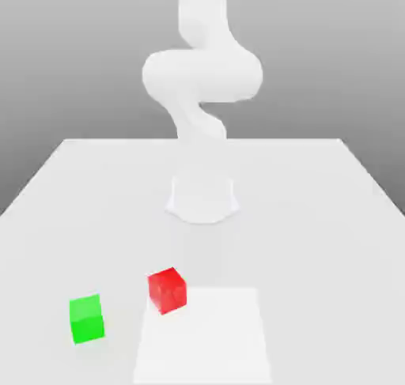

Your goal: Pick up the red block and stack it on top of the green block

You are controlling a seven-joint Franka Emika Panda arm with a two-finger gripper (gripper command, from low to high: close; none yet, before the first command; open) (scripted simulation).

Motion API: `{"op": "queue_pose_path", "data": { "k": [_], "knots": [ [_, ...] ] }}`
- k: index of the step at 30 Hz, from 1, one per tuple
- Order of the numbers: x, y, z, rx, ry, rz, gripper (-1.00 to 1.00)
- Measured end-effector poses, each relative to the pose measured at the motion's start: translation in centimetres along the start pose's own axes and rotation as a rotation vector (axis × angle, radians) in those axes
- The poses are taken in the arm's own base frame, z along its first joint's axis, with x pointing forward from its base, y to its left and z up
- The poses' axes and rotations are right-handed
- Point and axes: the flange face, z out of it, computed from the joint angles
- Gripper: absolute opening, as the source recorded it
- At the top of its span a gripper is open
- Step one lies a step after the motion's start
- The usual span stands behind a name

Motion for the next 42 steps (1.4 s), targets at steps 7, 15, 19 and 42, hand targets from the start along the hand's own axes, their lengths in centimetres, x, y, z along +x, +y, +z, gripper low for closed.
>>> {"op": "queue_pose_path", "data": {
  "k": [7, 15, 19, 42],
  "knots": [
    [-4.2, 7.3, 16.2, -0.167, -0.2, -0.185, 0.0],
    [-14.8, 20.0, 28.7, -0.302, -0.502, -0.401, 0.0],
    [-20.8, 25.8, 32.8, -0.333, -0.633, -0.485, 0.0],
    [-17.1, 27.2, 32.0, -0.373, -0.624, -0.373, -1.0]
  ]
}}
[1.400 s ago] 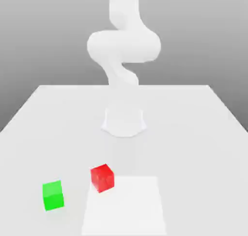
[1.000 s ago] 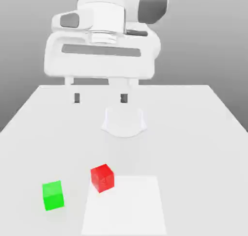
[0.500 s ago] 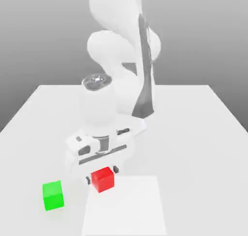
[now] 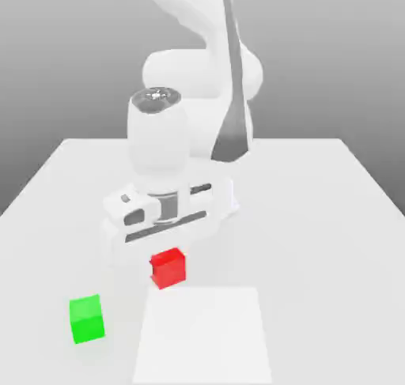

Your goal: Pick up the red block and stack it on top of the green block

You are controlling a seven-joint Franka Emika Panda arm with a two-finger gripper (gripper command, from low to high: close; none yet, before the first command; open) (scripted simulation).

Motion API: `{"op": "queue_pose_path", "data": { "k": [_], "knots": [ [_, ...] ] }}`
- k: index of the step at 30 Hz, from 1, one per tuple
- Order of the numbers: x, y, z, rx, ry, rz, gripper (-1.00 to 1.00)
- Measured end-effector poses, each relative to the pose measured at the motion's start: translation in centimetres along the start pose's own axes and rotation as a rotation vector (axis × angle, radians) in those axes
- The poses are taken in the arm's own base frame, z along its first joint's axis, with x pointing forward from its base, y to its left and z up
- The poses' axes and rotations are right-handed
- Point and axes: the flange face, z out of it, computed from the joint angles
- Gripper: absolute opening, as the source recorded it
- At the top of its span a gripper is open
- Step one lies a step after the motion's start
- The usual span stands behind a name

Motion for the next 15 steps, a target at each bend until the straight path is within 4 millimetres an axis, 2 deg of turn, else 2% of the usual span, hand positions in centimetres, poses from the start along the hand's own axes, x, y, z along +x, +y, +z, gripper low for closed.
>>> {"op": "queue_pose_path", "data": {
  "k": [5, 6, 11, 12, 15],
  "knots": [
    [5.5, 7.1, -2.5, 0.0, 0.001, 0.274, -1.0],
    [6.0, 8.5, -2.3, -0.001, 0.001, 0.316, -1.0],
    [6.7, 7.9, 2.7, -0.002, 0.001, 0.31, -1.0],
    [6.7, 7.9, 3.3, -0.002, 0.001, 0.31, 1.0],
    [6.7, 7.9, 3.3, -0.002, 0.001, 0.31, 1.0]
  ]
}}
